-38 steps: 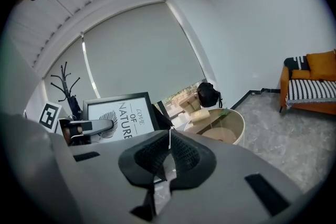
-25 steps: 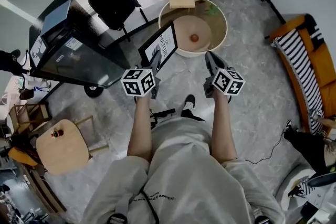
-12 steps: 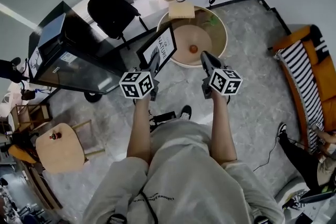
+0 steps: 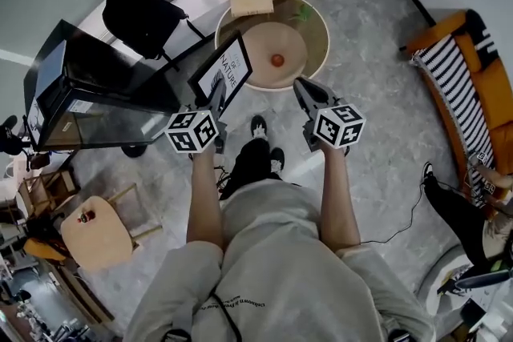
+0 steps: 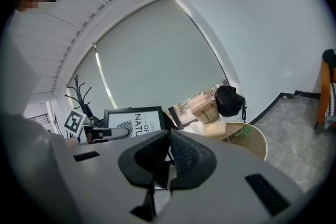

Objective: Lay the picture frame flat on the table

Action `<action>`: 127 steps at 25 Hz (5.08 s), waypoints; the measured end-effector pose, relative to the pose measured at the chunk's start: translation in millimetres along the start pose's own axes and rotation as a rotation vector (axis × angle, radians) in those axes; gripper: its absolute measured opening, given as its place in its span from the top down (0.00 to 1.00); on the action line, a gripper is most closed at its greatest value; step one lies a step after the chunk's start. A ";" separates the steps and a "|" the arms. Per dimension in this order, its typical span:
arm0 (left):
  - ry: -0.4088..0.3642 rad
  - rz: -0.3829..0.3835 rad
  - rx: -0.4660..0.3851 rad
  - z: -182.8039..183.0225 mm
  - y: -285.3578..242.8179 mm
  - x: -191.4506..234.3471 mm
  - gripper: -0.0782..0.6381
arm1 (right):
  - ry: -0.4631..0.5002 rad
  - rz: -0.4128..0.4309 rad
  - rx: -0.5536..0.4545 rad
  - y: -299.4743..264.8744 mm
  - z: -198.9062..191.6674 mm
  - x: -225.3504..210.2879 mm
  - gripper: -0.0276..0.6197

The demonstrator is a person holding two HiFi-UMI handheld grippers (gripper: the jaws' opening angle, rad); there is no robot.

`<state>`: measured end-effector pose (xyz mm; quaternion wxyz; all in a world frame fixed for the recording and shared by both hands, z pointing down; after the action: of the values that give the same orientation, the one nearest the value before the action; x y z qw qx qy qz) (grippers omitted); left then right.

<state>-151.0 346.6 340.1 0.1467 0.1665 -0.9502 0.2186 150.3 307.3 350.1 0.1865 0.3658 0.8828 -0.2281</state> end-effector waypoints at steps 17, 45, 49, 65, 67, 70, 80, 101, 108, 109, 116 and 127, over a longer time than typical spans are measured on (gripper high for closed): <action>-0.034 -0.102 0.084 37.7 -154.9 0.5 0.85 | -0.043 -0.184 0.063 -31.1 57.7 -110.5 0.90; 0.214 -0.101 0.106 81.2 -304.8 139.4 0.85 | 0.019 -0.031 0.205 -283.9 178.1 -196.1 0.90; 0.208 -0.131 0.116 82.4 -323.5 157.2 0.85 | 0.008 -0.017 0.267 -316.5 172.9 -211.8 0.90; 0.366 -0.417 0.136 25.4 -400.4 149.5 0.85 | 0.018 0.108 0.533 -346.4 113.1 -298.9 0.71; 0.400 -0.458 0.121 13.8 -413.3 148.1 0.85 | -0.009 0.130 0.538 -348.3 103.9 -316.8 0.67; 0.402 -0.482 0.142 -5.2 -432.3 145.4 0.85 | -0.012 0.157 0.560 -350.7 88.1 -343.6 0.67; 0.457 -0.551 0.244 -84.7 -496.3 151.5 0.85 | -0.150 0.183 0.540 -362.9 15.5 -426.6 0.67; 0.503 -0.220 0.530 -223.5 -549.4 198.1 0.64 | -0.258 -0.014 0.580 -373.8 -128.8 -482.8 0.76; 0.376 -0.065 0.656 -236.6 -567.1 200.4 0.51 | -0.328 -0.086 0.582 -373.0 -157.7 -496.8 0.76; 0.365 -0.046 0.667 -237.9 -569.2 200.4 0.50 | -0.330 -0.101 0.580 -373.3 -159.9 -497.5 0.76; 0.328 0.039 0.691 -242.5 -573.5 197.3 0.47 | -0.309 -0.224 0.572 -371.0 -168.7 -493.3 0.76; 0.323 0.064 0.695 -245.9 -561.6 207.2 0.47 | -0.256 -0.367 0.562 -371.2 -176.1 -492.5 0.78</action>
<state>-73.4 -68.2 830.7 0.2226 0.1402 -0.7887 0.5557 176.8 -107.2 838.8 0.1433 0.2065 0.8061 -0.5357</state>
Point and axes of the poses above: the fingertips, and each gripper's own axes: y backward along the fingers, x to its left, z out of its top, the point moved 10 cm from there along y, backward along the fingers, and after that the axes turned 2 degrees about -y, right-handed, at the moved point
